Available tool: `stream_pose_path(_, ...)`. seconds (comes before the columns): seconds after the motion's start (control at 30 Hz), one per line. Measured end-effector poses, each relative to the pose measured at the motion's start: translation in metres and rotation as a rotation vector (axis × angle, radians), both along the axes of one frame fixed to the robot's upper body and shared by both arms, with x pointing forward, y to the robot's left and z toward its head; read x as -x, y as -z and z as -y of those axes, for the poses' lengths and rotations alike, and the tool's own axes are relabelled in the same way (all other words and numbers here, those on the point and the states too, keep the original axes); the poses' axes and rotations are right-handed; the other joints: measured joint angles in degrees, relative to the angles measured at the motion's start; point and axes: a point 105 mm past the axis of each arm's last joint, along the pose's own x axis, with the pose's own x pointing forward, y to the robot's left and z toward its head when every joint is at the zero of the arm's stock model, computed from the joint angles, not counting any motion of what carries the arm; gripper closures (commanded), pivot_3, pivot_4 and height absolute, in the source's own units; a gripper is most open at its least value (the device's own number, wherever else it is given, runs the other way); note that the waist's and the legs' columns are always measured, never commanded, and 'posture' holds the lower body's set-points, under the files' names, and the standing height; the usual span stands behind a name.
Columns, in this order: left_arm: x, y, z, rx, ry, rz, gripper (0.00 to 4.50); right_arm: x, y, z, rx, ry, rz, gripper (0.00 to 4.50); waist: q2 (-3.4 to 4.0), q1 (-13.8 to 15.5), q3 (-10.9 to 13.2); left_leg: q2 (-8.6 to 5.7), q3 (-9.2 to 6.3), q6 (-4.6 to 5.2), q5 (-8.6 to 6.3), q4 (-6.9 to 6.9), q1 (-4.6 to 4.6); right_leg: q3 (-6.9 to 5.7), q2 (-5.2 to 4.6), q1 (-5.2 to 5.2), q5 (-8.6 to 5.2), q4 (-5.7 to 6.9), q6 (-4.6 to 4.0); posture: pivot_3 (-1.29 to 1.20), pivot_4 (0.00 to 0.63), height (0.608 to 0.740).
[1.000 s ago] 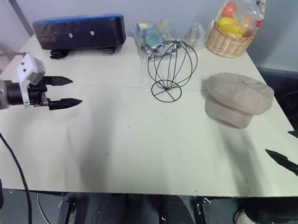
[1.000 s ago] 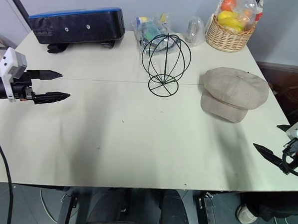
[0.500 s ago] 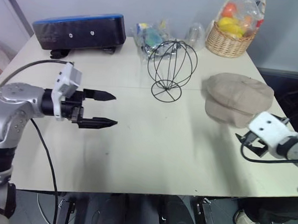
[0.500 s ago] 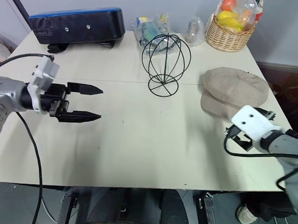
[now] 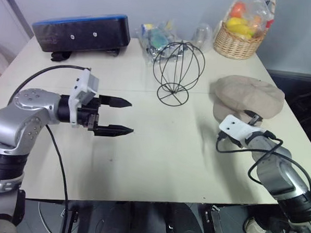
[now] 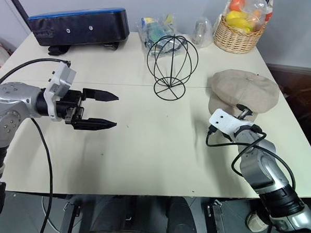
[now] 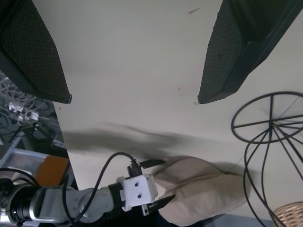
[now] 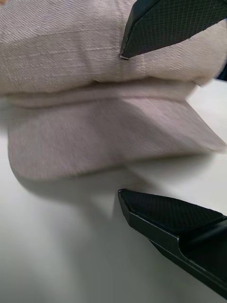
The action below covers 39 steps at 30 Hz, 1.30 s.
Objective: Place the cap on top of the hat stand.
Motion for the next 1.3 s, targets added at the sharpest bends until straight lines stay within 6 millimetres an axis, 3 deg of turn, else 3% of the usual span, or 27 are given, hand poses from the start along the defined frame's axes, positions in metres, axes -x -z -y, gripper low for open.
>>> stream_pose_path(0.03, 0.000, 0.000, 0.000, 0.002, -0.001, -0.001, 0.02, -0.003, 0.000, 0.001, 0.011, 0.001, 0.007, 0.00, -0.01, 0.0, 0.0, 0.00, 0.00, 0.00, 0.00, 0.01, 0.01, 0.00, 0.00, 0.02, 0.00, 0.00, 0.00, 0.00, 0.150, 0.740)
stream_pose_path(0.13, 0.000, -0.001, 0.001, 0.007, -0.007, -0.003, 0.00, -0.009, 0.004, 0.006, 0.026, 0.002, 0.012, 0.90, -0.08, 0.1, 0.0, -0.01, -0.02, 0.00, 0.00, 0.02, 0.03, -0.01, -0.01, 0.07, 0.00, 0.00, 0.00, 0.00, 0.150, 0.740)
stream_pose_path(0.33, 0.000, -0.003, 0.003, 0.011, -0.013, -0.002, 0.00, -0.011, 0.012, 0.014, 0.039, 0.016, 0.012, 3.99, -0.08, 0.1, 0.0, -0.01, -0.03, 0.00, 0.00, 0.01, 0.03, -0.01, -0.01, 0.06, 0.00, 0.00, 0.01, 0.00, 0.150, 0.740)
stream_pose_path(0.4, -0.001, -0.003, 0.003, 0.012, -0.016, 0.000, 0.00, -0.012, 0.005, 0.018, 0.039, 0.027, 0.043, 4.48, -0.09, 0.1, -0.1, -0.01, -0.03, 0.00, 0.00, 0.01, 0.04, -0.01, -0.01, 0.07, 0.00, 0.00, 0.01, 0.00, 0.150, 0.740)
stream_pose_path(0.57, -0.003, -0.006, 0.002, 0.025, -0.039, -0.002, 0.00, -0.014, -0.001, 0.019, -0.010, 0.050, 0.076, 4.48, -0.15, 0.0, -0.1, -0.01, -0.03, 0.00, 0.00, 0.02, 0.05, 0.00, -0.01, 0.07, 0.01, 0.01, 0.01, 0.00, 0.150, 0.740)
stream_pose_path(0.67, -0.005, -0.012, -0.001, 0.058, -0.078, 0.013, 0.00, -0.023, -0.024, 0.018, -0.066, 0.066, 0.140, 4.48, -0.11, -0.1, -0.1, -0.01, -0.03, 0.00, 0.00, 0.01, 0.04, 0.00, 0.00, 0.03, 0.01, 0.03, 0.02, 0.00, 0.150, 0.740)
stream_pose_path(0.73, -0.007, -0.018, -0.004, 0.087, -0.114, 0.022, 0.00, -0.034, -0.062, 0.011, -0.109, 0.047, 0.238, 4.48, 0.14, -0.5, 0.1, -0.01, 0.07, 0.00, 0.01, 0.00, 0.02, 0.14, 0.00, -0.12, 0.05, 0.11, 0.07, 0.00, 0.150, 0.740)
stream_pose_path(0.8, -0.010, -0.025, -0.010, 0.119, -0.157, 0.043, 0.00, -0.046, -0.122, -0.005, -0.177, -0.004, 0.395, 4.48, 0.23, -1.0, 0.1, -0.01, 0.13, -0.01, 0.01, -0.05, 0.02, 0.21, 0.01, -0.29, 0.06, 0.31, 0.11, 0.00, 0.150, 0.740)
stream_pose_path(0.87, -0.012, -0.032, -0.016, 0.143, -0.200, 0.064, 0.00, -0.046, -0.187, -0.034, -0.239, -0.116, 0.563, 4.48, 0.20, -1.5, 0.1, -0.01, 0.06, -0.01, 0.01, -0.08, 0.02, 0.18, 0.02, -0.40, -0.02, 0.65, 0.19, 0.00, 0.150, 0.740)
stream_pose_path(0.93, -0.016, -0.037, -0.024, 0.171, -0.245, 0.070, 0.00, -0.040, -0.226, -0.069, -0.295, -0.254, 0.649, 4.48, 0.15, -1.6, 0.1, 0.03, -0.07, 0.00, 0.01, -0.14, 0.04, 0.08, 0.08, -0.41, -0.09, 0.72, 0.17, 0.00, 0.150, 0.740)
stream_pose_path(0.97, -0.017, -0.038, -0.027, 0.181, -0.263, 0.073, 0.00, -0.039, -0.232, -0.084, -0.313, -0.313, 0.652, 4.48, 0.15, -1.6, 0.1, 0.03, -0.08, 0.00, 0.01, -0.15, 0.04, 0.07, 0.08, -0.41, -0.10, 0.73, 0.16, 0.00, 0.150, 0.740)
stream_pose_path(1.03, -0.019, -0.042, -0.032, 0.202, -0.287, 0.077, 0.00, -0.040, -0.227, -0.112, -0.332, -0.410, 0.602, 4.48, 0.14, -1.6, 0.1, 0.01, -0.06, 0.00, 0.01, -0.10, 0.04, 0.07, 0.04, -0.39, -0.10, 0.74, 0.16, 0.00, 0.150, 0.740)
stream_pose_path(1.13, -0.020, -0.042, -0.036, 0.203, -0.308, 0.080, 0.00, -0.044, -0.199, -0.138, -0.321, -0.486, 0.481, 4.48, 0.13, -1.1, 0.1, -0.08, -0.05, -0.01, 0.01, 0.01, 0.00, 0.08, -0.07, -0.35, -0.09, 0.75, 0.16, 0.00, 0.150, 0.740)
stream_pose_path(1.3, -0.019, -0.041, -0.045, 0.202, -0.342, 0.087, 0.00, -0.033, -0.134, -0.148, -0.233, -0.514, 0.343, 4.48, 0.11, -0.2, 0.1, -0.09, -0.02, -0.01, 0.01, -0.01, -0.02, 0.10, -0.07, -0.39, -0.09, 0.74, 0.16, 0.00, 0.150, 0.740)
